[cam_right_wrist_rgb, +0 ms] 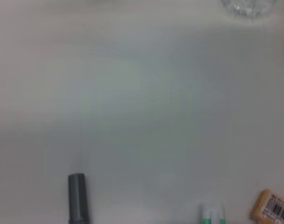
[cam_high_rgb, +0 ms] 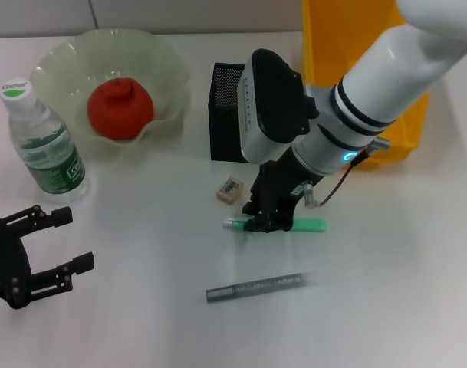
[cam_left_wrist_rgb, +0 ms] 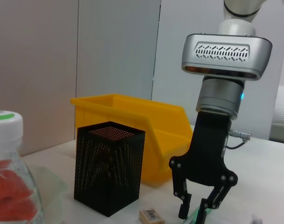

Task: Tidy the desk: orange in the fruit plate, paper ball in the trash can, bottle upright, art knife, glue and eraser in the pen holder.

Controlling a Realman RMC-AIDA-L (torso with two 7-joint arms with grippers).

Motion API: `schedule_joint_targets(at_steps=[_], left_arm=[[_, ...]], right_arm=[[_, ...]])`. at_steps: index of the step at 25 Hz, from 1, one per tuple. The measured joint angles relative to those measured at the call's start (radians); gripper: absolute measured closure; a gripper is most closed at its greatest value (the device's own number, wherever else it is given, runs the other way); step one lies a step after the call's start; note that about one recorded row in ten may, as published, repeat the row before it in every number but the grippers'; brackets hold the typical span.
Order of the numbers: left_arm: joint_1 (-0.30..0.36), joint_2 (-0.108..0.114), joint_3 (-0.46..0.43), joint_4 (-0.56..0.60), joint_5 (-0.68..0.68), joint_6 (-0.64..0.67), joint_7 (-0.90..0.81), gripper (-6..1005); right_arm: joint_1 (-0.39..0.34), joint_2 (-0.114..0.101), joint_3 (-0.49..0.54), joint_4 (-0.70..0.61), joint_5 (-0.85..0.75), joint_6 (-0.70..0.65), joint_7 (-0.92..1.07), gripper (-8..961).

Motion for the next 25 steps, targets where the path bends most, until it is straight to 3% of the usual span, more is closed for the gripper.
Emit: schedule_joint_targets(at_steps=[25], left_arm=[[-0.002, -0.003, -0.012, -0.001, 0.000, 0.002, -0.001, 231]], right_arm=[[0.005, 0.001, -0.072, -0.046, -0.015, -0.024, 0.025, 778]])
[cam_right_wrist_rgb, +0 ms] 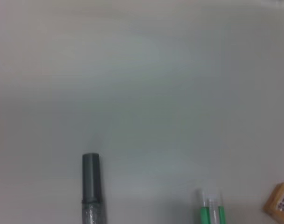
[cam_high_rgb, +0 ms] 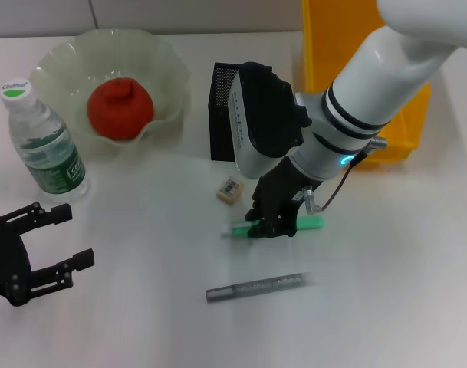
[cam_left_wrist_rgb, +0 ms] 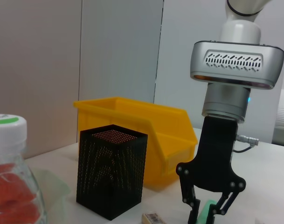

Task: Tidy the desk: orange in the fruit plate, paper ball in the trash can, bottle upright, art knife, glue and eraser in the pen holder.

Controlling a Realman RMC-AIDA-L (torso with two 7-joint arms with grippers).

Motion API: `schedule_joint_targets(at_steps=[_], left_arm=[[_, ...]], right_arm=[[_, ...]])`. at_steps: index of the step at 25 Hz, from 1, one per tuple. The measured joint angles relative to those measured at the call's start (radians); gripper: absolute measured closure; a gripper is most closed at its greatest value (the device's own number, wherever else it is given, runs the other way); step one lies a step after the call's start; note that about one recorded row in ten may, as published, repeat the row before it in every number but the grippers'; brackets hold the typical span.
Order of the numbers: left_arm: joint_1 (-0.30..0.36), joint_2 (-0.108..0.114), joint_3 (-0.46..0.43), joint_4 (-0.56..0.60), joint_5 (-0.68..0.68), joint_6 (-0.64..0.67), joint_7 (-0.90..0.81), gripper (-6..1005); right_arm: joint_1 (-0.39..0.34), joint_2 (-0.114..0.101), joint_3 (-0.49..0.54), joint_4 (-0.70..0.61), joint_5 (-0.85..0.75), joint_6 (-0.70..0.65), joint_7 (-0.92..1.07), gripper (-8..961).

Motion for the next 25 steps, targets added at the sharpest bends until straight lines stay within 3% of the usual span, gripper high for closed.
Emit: schedule_joint_targets(at_steps=[4, 8, 14, 21, 25], left_arm=[[0.001, -0.001, -0.002, 0.000, 0.000, 0.000, -0.001, 231], [0.002, -0.002, -0.004, 0.000, 0.000, 0.000, -0.003, 231], [-0.001, -0.002, -0.008, -0.001, -0.001, 0.009, -0.005, 230], [-0.003, -0.005, -0.018, -0.002, -0.001, 0.024, -0.004, 230], [-0.003, -0.006, -0.018, -0.002, -0.002, 0.025, -0.004, 231]], right_arm=[[-0.048, -0.005, 0.030, -0.083, 0.005, -0.032, 0.001, 781], [-0.102, -0.006, 0.161, -0.165, 0.020, -0.099, -0.044, 781], [-0.198, -0.010, 0.302, -0.204, 0.189, -0.141, -0.188, 780], [-0.330, -0.008, 0.334, -0.132, 0.506, -0.123, -0.472, 780], [-0.346, -0.009, 0.335, -0.011, 0.699, -0.124, -0.640, 780]])
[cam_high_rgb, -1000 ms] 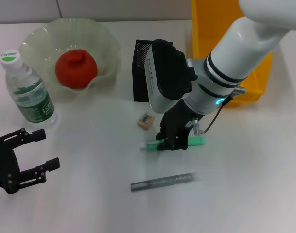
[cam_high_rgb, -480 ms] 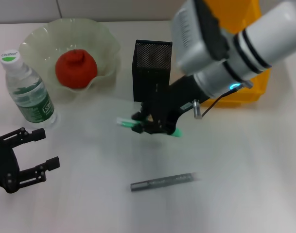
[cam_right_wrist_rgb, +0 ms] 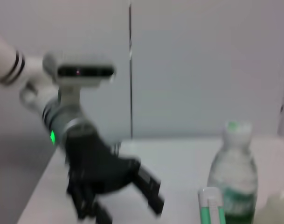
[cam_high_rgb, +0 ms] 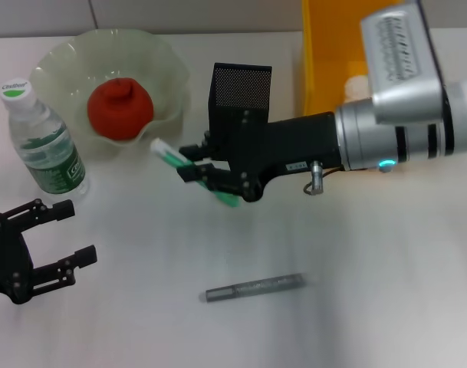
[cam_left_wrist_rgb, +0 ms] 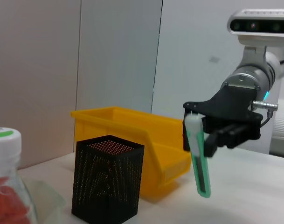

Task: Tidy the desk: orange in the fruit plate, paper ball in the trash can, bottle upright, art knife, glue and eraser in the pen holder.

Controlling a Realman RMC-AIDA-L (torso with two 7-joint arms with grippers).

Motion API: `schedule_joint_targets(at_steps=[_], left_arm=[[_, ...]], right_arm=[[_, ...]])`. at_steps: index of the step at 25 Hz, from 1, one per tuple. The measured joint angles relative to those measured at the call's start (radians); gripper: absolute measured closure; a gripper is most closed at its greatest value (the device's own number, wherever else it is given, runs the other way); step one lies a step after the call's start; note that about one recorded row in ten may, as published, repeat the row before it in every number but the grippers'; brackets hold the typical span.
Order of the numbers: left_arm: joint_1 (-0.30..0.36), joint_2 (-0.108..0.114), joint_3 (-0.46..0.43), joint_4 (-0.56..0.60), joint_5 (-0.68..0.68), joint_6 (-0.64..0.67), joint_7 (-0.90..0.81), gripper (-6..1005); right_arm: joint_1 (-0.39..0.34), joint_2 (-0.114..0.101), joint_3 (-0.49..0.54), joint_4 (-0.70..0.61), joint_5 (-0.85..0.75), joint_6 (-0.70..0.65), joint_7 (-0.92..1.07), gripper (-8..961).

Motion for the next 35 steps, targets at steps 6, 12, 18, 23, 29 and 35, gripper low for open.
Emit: schedule_joint_targets(at_steps=[6, 12, 18, 23, 29, 35], left_arm=[[-0.003, -0.002, 0.001, 0.000, 0.000, 0.002, -0.003, 231], [-0.010, -0.002, 0.001, 0.000, -0.003, 0.004, -0.006, 231], [-0.011, -0.002, -0.003, 0.000, -0.009, 0.004, -0.019, 230], [-0.014, -0.002, -0.018, 0.000, -0.010, 0.005, -0.031, 230], [-0.024, -0.003, -0.024, 0.000, -0.012, 0.006, -0.045, 230], [-0.027, -0.004, -0.024, 0.000, -0.018, 0.006, -0.046, 231]], right_arm=[[-0.012, 0.003, -0.001, 0.117, 0.169, -0.019, -0.299, 779], [-0.028, 0.007, -0.010, 0.183, 0.270, -0.035, -0.663, 779], [-0.040, 0.009, -0.017, 0.234, 0.370, -0.043, -1.004, 779], [-0.031, 0.009, -0.070, 0.305, 0.519, -0.035, -1.203, 780], [-0.027, 0.009, -0.110, 0.310, 0.580, 0.024, -1.237, 780], [-0.005, 0.009, -0.136, 0.316, 0.617, 0.103, -1.228, 779]])
